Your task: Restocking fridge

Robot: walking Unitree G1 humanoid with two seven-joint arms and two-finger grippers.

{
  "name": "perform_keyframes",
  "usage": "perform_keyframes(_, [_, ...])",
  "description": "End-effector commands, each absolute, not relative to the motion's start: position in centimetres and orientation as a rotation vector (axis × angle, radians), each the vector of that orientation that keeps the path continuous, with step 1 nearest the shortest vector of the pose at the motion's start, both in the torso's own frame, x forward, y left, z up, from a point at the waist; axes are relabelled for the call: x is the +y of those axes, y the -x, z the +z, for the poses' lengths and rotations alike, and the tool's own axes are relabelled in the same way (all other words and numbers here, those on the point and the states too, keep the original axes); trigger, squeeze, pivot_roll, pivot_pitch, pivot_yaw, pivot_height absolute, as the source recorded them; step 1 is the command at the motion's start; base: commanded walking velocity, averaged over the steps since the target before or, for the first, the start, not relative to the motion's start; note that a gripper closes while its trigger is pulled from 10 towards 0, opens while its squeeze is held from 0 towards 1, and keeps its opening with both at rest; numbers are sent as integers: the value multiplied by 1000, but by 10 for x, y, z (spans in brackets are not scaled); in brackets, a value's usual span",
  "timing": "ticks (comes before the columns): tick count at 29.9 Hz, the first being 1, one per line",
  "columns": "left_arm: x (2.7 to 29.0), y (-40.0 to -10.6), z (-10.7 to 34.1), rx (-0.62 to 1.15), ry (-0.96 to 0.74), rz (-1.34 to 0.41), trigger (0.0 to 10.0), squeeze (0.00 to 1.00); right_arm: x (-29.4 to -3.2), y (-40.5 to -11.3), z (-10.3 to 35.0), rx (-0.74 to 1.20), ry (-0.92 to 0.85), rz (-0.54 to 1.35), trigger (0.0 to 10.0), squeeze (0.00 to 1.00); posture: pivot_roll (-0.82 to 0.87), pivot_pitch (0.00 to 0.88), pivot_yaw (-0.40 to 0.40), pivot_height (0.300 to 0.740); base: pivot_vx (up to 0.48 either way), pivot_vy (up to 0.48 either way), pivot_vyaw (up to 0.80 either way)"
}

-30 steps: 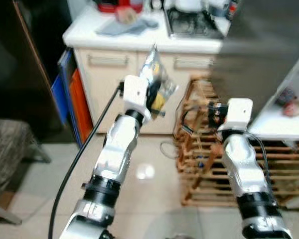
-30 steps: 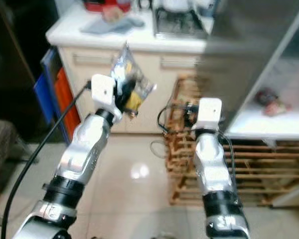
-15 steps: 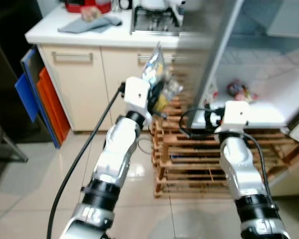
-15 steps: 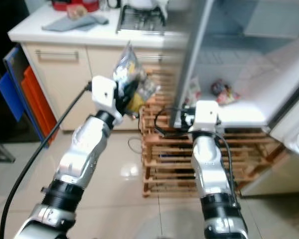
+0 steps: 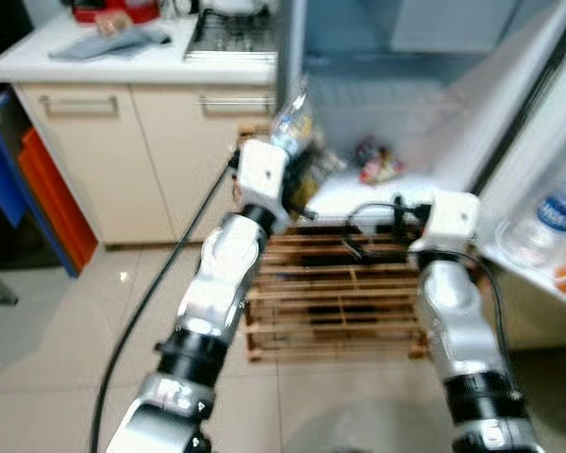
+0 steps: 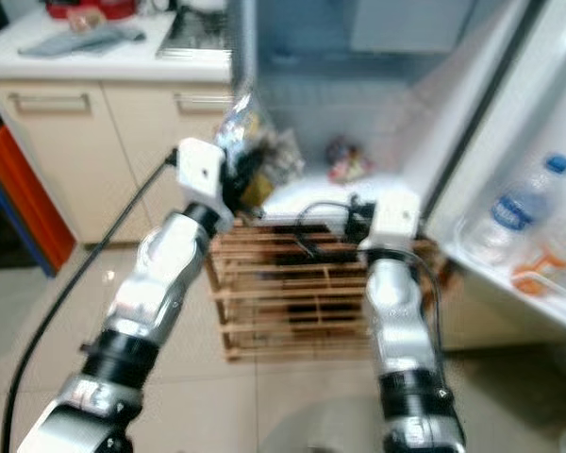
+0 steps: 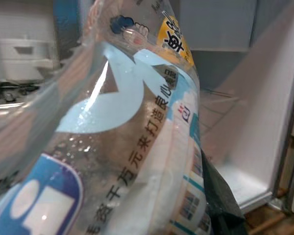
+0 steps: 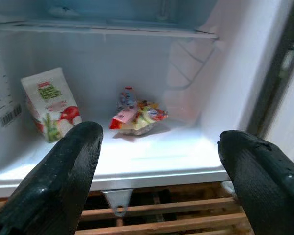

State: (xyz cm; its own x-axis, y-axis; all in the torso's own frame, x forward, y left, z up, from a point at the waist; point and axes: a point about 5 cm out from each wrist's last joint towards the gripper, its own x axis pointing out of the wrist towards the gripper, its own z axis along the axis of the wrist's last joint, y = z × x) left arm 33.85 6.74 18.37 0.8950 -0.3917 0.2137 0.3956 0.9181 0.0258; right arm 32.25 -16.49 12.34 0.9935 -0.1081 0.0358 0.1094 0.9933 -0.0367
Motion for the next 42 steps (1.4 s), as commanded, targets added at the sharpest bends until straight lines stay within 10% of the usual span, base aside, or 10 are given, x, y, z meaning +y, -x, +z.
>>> perform_keyframes(1, [57, -336, 190, -253, 35, -460, 10000, 0, -170, -323, 128, -45, 46, -123, 10000, 0, -145, 0, 33, 740, 0, 0, 0])
perform_keyframes(42, [40, -349, 208, -292, 33, -414, 10000, 0, -144, -317, 126, -57, 65, 111, 10000, 0, -163, 0, 35, 740, 361, 72, 0])
